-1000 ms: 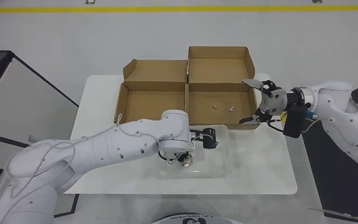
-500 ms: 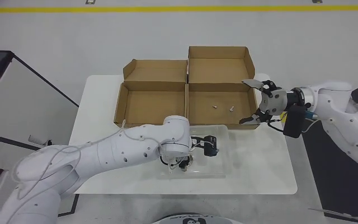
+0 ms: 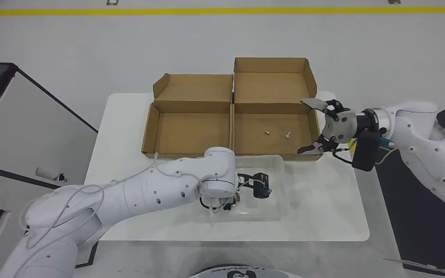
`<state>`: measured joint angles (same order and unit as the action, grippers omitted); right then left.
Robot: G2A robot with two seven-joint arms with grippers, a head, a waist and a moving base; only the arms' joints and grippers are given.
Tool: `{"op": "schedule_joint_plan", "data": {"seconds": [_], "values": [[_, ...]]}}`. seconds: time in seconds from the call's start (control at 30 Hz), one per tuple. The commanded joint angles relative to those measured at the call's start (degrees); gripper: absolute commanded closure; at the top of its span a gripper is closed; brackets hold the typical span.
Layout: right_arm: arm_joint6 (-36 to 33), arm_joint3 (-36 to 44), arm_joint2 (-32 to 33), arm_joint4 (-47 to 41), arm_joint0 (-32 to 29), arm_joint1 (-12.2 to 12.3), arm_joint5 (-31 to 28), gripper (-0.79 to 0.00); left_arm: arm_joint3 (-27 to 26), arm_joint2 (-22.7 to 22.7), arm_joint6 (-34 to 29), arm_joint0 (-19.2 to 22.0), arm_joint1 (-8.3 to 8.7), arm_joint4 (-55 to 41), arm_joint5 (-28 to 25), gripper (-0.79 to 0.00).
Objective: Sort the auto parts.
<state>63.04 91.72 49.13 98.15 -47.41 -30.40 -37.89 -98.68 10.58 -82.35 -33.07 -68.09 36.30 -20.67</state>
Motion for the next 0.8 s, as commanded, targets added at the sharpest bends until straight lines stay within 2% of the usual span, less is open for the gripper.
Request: {"op": "schedule_joint_plan", "data": {"seconds": [0.0, 0.2, 0.4, 0.7, 0.77], "values": [[0.00, 0.00, 0.00, 0.00, 0.00, 0.00, 0.00, -0.785, 0.37, -0.01, 0.18, -0.20, -0.15, 0.24, -0.29, -0.425], [0.00, 0.00, 0.00, 0.00, 0.00, 0.00, 0.00, -0.785, 1.48, 0.24, 1.98, -0.67, -0.73, 1.53, -1.65, -0.474], [0.00, 0.00, 0.00, 0.00, 0.00, 0.00, 0.00, -0.785, 3.48, -0.05, 3.26, -1.12, -1.58, 3.41, -2.93, -0.431], [0.00, 0.00, 0.00, 0.00, 0.00, 0.00, 0.00, -0.785, 6.10, -0.13, 4.18, -1.93, -2.55, 4.37, -4.54, -0.422], [0.00, 0.00, 0.00, 0.00, 0.00, 0.00, 0.00, -0.785, 6.52, -0.07, 4.29, -2.11, -2.67, 4.52, -4.83, -0.397]]}}
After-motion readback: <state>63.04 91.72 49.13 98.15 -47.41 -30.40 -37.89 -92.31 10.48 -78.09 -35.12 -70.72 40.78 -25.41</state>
